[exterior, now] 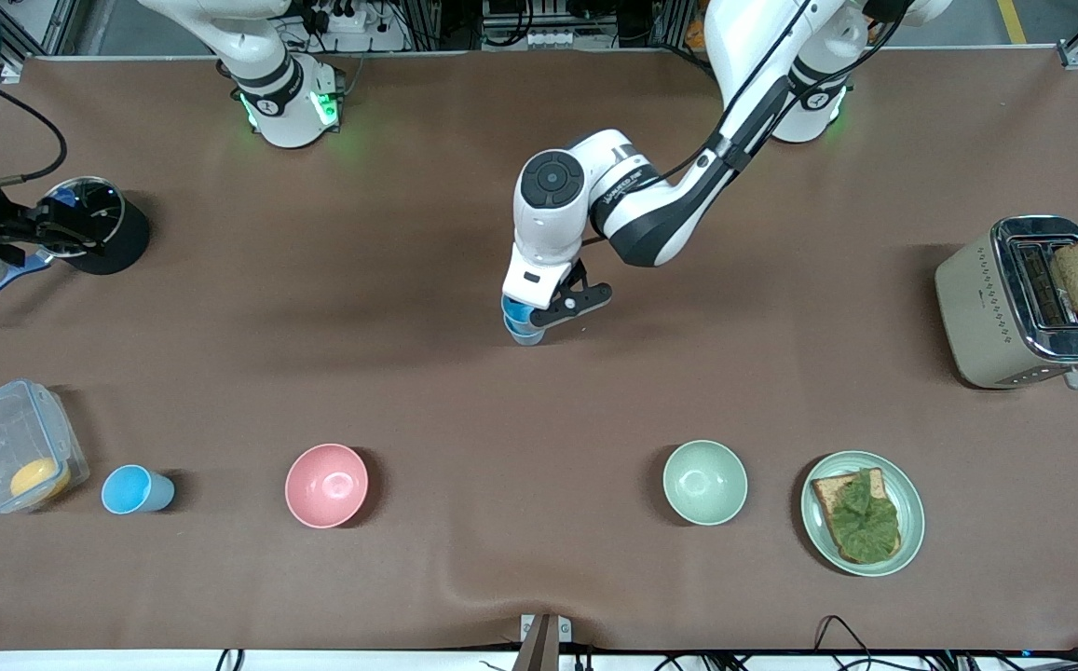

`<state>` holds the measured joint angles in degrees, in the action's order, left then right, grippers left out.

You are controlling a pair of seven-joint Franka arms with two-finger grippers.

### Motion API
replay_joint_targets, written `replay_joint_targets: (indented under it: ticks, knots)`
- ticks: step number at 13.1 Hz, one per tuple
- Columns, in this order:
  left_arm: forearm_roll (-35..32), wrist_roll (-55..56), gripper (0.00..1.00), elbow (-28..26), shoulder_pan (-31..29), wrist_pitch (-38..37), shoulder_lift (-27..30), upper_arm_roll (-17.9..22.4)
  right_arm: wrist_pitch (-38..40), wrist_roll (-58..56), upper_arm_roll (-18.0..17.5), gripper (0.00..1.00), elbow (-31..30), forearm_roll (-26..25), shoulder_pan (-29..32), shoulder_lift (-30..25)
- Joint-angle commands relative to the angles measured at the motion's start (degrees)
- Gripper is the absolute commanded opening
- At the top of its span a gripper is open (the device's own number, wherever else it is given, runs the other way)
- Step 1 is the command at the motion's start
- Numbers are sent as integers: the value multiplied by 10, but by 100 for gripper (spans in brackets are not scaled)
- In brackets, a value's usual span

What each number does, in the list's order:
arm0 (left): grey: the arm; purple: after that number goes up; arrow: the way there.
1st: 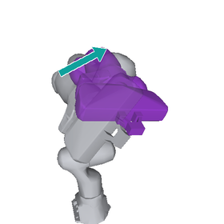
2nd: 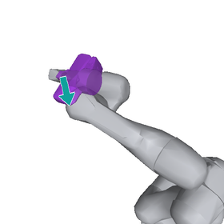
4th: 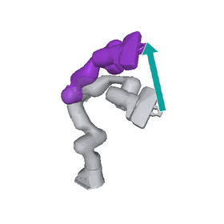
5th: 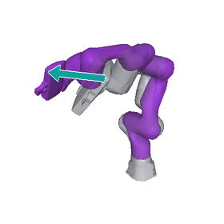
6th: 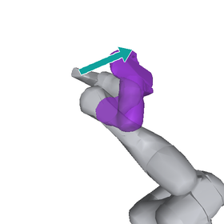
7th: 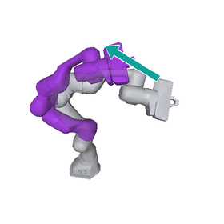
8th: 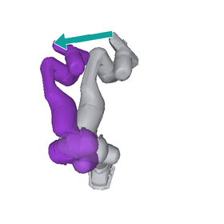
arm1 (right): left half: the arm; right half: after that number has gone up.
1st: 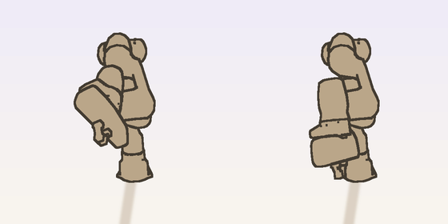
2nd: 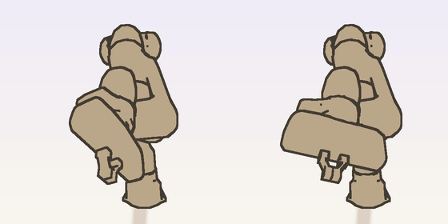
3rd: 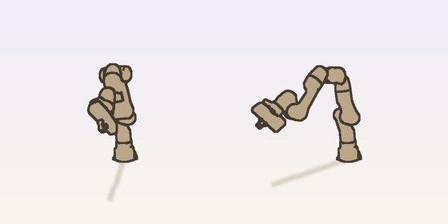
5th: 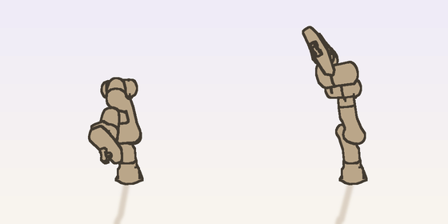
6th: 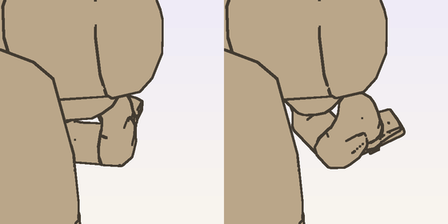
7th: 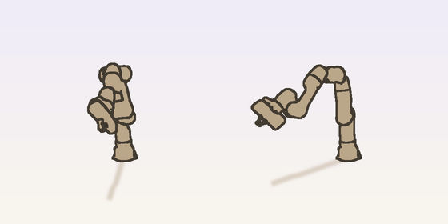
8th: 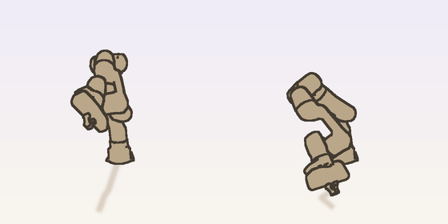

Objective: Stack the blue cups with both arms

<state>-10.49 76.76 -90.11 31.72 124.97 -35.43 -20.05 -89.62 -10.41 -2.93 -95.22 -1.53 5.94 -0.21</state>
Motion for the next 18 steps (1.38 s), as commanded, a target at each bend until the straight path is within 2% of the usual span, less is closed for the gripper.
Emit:
replay_joint_targets:
  ticks: [1, 2, 3, 4, 8, 13, 16, 18]
  knots:
    - [-16, 20, 0, 5, 10, 5, -2, 3, -5, 6, -21, 100, -2, -12, 24, -13]
    - [-9, 20, 0, 7, 7, 8, -5, 3, -5, 6, -21, 100, -1, -12, 25, -13]
    - [-5, 19, 66, 9, 2, 9, -8, 3, -3, 7, -22, 100, 1, -9, 24, -13]
    - [-2, 19, 100, 10, 1, 9, -5, 3, 1, 26, -22, 100, 0, -4, 24, -13]
    - [-12, 8, 100, 21, -12, 9, 31, 7, 19, 94, -19, 100, 6, 6, 27, -13]
    - [-24, -76, 100, 20, -135, -19, 143, 5, 41, 89, -20, 100, 42, 0, 27, 3]
    - [-24, -186, 100, 22, -204, -79, 191, 4, 39, 89, -22, 100, 54, 0, 26, 3]
    - [-18, -274, 100, 22, -266, -121, 213, -10, 33, 94, -22, 100, 55, 2, 16, 6]
